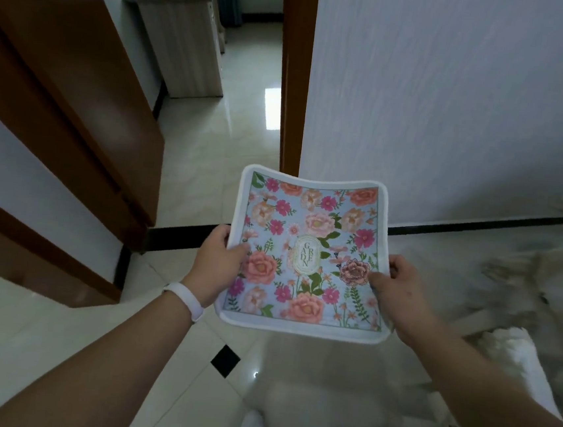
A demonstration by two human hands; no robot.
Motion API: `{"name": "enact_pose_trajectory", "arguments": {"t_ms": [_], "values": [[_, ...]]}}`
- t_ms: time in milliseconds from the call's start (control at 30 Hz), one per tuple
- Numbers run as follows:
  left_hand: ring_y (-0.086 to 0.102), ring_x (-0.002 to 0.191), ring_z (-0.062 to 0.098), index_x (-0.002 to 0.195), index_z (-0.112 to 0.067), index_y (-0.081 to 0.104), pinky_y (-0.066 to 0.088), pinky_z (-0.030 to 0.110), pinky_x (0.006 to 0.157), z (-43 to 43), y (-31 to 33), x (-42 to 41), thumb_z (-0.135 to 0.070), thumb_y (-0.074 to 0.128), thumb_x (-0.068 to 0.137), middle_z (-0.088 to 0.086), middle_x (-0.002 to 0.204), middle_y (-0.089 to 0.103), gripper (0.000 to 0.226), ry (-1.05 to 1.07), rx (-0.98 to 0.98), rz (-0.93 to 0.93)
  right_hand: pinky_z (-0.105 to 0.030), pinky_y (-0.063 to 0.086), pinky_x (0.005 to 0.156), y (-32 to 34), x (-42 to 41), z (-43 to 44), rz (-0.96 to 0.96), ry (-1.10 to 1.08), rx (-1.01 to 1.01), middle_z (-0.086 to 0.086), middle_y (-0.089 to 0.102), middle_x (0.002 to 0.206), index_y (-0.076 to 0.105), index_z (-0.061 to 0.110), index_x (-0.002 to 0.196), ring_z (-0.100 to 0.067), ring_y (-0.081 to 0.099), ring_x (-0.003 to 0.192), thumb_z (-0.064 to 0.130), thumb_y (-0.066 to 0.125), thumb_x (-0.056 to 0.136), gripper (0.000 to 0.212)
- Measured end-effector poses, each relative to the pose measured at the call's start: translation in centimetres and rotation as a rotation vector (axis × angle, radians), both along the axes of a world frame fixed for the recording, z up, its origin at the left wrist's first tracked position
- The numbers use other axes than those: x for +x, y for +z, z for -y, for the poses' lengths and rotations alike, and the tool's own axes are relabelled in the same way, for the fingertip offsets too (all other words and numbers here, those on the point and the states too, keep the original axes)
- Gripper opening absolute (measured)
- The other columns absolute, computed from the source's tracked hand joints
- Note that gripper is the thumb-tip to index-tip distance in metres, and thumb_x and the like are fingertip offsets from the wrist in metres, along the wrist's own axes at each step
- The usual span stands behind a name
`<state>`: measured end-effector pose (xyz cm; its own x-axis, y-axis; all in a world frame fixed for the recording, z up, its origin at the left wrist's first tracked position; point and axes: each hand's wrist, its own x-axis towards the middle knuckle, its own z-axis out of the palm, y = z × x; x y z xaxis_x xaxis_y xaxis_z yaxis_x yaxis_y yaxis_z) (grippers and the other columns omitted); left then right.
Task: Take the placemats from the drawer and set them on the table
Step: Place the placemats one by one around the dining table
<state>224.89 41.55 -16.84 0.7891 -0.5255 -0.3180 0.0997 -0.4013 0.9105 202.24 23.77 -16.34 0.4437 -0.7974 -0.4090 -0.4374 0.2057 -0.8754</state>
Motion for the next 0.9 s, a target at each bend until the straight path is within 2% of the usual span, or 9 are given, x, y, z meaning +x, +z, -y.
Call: {"name": "enact_pose_trajectory", "arguments": {"t_ms": [133,200,333,500,633,800,900], "values": [[0.072,0.087,0.022,0.11,-0.018,0.061,0.061,0.041,0.073,1.8,-0.4,4.0,-0.015,0.061,0.095,0.003,0.101,0.071,0.016,-0.068,0.0,-0.021,-0.046,0.062,0.071,0.4,2.2,-0.1,-0.01,-0.067,-0.015,-0.005,0.073,0.097,0.057,0.017,0.106,-0.02,0.075,0.076,0.015,0.063,0.093,0.014],[0.071,0.083,0.021,0.106,-0.019,0.06,0.059,0.036,0.067,3.0,-0.5,4.8,-0.014,0.061,0.095,0.003,0.098,0.07,0.013,-0.1,-0.011,-0.024,-0.045,0.062,0.07,0.8,2.4,0.3,-0.033,-0.104,-0.024,-0.005,0.073,0.095,0.057,0.018,0.106,-0.02,0.075,0.074,0.015,0.063,0.093,0.014],[0.066,0.075,0.017,0.103,-0.018,0.058,0.05,0.026,0.056,6.3,-0.9,5.1,-0.015,0.061,0.095,0.006,0.093,0.068,0.01,-0.166,-0.034,-0.029,-0.03,0.058,0.054,1.8,1.7,1.7,-0.029,-0.163,-0.044,-0.004,0.072,0.093,0.057,0.016,0.109,-0.015,0.074,0.067,0.015,0.061,0.095,0.014],[0.062,0.072,0.015,0.095,-0.024,0.055,0.047,0.022,0.054,11.2,-1.2,4.6,-0.014,0.059,0.096,0.002,0.087,0.065,0.011,-0.265,-0.029,-0.006,-0.031,0.057,0.053,0.7,0.6,4.6,-0.054,-0.255,-0.055,-0.004,0.07,0.091,0.057,0.016,0.102,-0.016,0.073,0.065,0.01,0.058,0.096,0.009],[0.065,0.078,0.018,0.092,-0.025,0.054,0.05,0.026,0.058,15.8,-1.3,4.4,-0.014,0.058,0.096,0.003,0.09,0.066,0.012,-0.286,-0.007,-0.002,-0.029,0.057,0.053,-0.7,0.4,8.7,-0.067,-0.284,-0.041,-0.002,0.069,0.094,0.057,0.016,0.106,-0.015,0.071,0.074,0.011,0.059,0.095,0.013],[0.066,0.079,0.02,0.091,-0.024,0.054,0.052,0.029,0.06,23.2,-1.1,4.0,-0.014,0.059,0.096,0.006,0.092,0.066,0.012,-0.291,0.033,0.031,-0.042,0.063,0.066,-1.8,0.0,16.2,-0.08,-0.292,-0.039,0.002,0.072,0.09,0.062,0.022,0.102,-0.016,0.074,0.073,0.017,0.065,0.089,0.014],[0.071,0.083,0.025,0.099,-0.021,0.057,0.06,0.042,0.069,28.6,-0.9,3.4,-0.017,0.061,0.096,0.007,0.099,0.069,0.006,-0.327,0.06,0.004,-0.028,0.058,0.053,-1.2,-1.5,20.6,-0.04,-0.321,-0.015,0.002,0.072,0.087,0.059,0.02,0.101,-0.011,0.073,0.065,0.018,0.067,0.09,0.013]]}}
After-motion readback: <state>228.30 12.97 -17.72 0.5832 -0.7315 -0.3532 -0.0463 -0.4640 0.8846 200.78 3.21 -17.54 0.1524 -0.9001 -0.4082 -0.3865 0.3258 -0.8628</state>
